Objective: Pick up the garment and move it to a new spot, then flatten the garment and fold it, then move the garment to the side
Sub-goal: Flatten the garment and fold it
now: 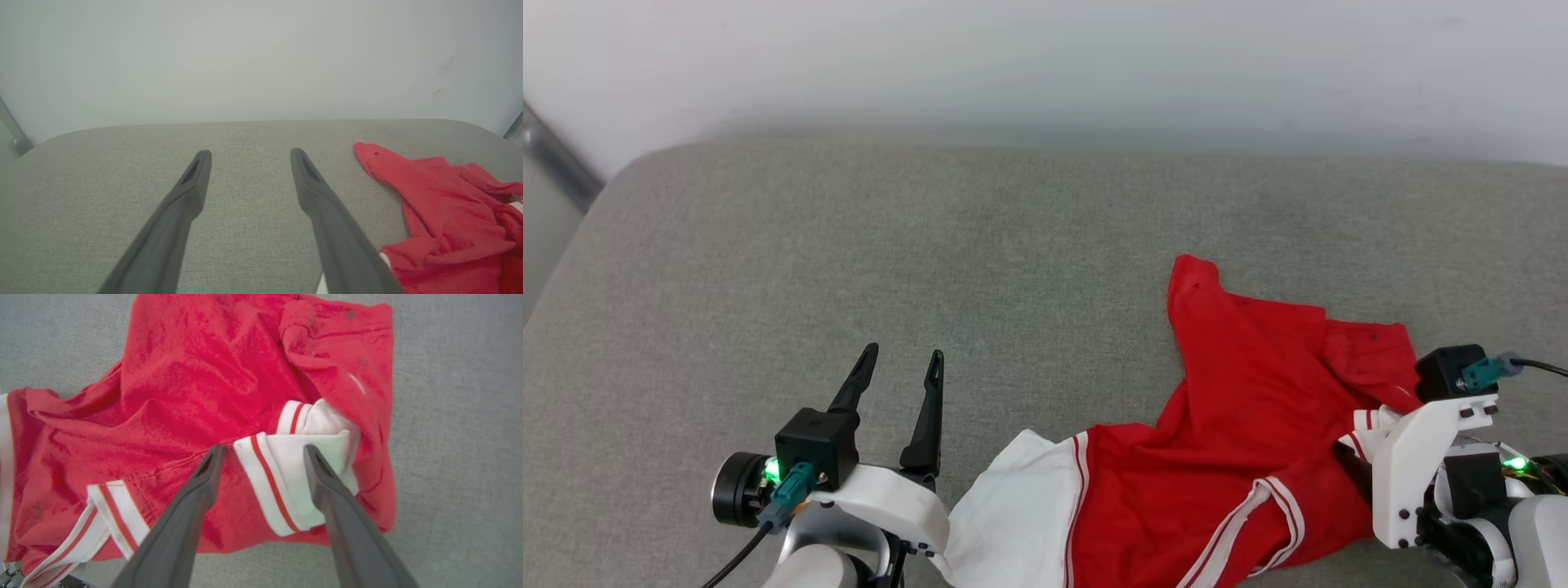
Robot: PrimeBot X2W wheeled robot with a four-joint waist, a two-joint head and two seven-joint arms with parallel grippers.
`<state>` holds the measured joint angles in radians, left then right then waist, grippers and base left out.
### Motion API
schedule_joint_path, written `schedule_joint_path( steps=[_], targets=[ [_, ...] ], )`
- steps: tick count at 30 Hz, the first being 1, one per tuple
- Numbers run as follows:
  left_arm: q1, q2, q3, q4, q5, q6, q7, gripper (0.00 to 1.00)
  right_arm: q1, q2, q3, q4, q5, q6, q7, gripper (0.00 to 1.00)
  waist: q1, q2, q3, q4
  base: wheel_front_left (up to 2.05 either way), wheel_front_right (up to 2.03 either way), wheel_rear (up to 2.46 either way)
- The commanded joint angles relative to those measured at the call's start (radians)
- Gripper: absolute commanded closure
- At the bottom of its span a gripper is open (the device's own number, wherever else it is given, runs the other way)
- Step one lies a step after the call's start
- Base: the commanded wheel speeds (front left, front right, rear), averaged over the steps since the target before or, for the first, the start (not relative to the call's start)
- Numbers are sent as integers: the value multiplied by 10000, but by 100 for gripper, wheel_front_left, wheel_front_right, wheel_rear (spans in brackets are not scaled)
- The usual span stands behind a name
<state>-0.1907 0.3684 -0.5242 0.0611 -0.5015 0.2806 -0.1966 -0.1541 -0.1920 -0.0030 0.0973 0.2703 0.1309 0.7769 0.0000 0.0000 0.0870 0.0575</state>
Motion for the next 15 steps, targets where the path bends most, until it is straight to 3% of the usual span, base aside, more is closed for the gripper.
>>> schedule_joint_path(
  steps=[1, 5, 6, 8, 15],
  targets=[
    [-105, -7, -13, -10, 47, -3, -39, 0, -147, -120, 54, 120, 38, -5, 236, 0, 0, 0, 266, 164, 0, 0, 0],
    [-227, -41, 10, 58, 19, -34, -104, 0, -294, -254, 129, 410, 21, -3, 539, 0, 0, 0, 549, 218, 0, 0, 0],
    [-224, -49, 17, 89, 9, -43, -113, 0, -300, -234, 124, 472, 98, -5, 565, 18, 0, 0, 576, 211, 0, 0, 0],
    [-211, -45, 32, 128, 2, -21, -160, 0, -339, -241, 145, 460, 119, -3, 482, 100, 0, 0, 609, 157, 0, 0, 0],
    [-234, 48, 70, 191, -14, 13, -189, 0, -209, -200, 138, -351, 99, -3, 52, 100, 0, 0, 500, -191, 0, 0, 0]
  ],
)
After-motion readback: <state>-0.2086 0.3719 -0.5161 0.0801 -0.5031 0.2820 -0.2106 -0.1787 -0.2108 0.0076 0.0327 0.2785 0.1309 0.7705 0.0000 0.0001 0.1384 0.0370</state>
